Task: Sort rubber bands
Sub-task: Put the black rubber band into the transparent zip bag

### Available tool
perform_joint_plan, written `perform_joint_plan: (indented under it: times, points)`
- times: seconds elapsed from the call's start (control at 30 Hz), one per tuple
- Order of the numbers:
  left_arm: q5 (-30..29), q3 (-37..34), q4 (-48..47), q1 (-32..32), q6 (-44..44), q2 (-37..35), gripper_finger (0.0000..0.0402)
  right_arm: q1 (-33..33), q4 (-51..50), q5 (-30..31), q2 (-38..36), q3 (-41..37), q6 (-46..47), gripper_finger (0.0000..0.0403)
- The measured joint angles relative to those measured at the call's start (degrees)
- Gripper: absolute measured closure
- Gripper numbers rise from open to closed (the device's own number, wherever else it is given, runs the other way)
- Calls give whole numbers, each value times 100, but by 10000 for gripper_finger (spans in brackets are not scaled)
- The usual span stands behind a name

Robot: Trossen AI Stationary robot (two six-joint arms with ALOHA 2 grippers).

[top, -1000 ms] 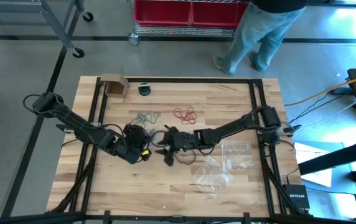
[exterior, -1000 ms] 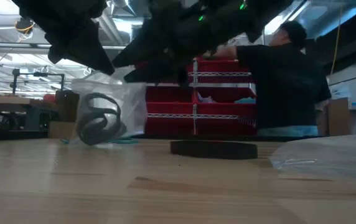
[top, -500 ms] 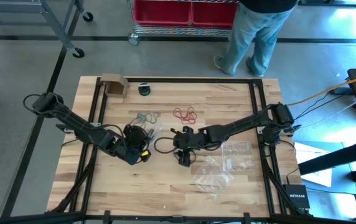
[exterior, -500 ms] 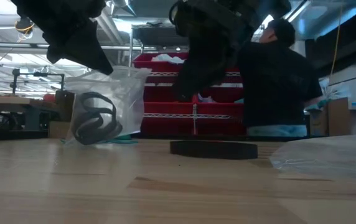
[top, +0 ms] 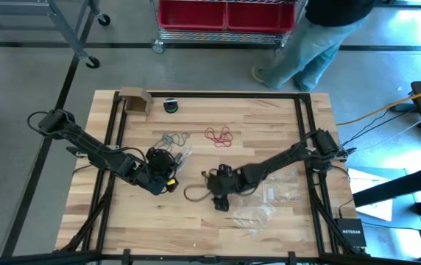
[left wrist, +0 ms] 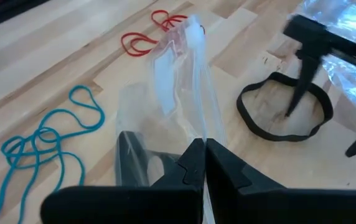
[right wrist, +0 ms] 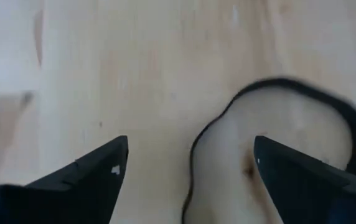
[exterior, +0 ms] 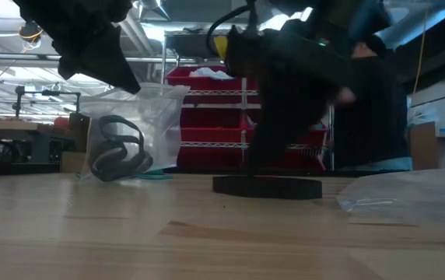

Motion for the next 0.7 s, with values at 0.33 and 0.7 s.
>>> perform_joint_plan:
  times: [0.33, 0.7]
  points:
    - [-1, 4, -9, 0, 99, -2, 401, 351, -574, 1762, 115, -4, -19, 97]
    - [-1, 4, -8, 0, 108, -2, 401, 342, -747, 2130, 159, -2, -142, 110]
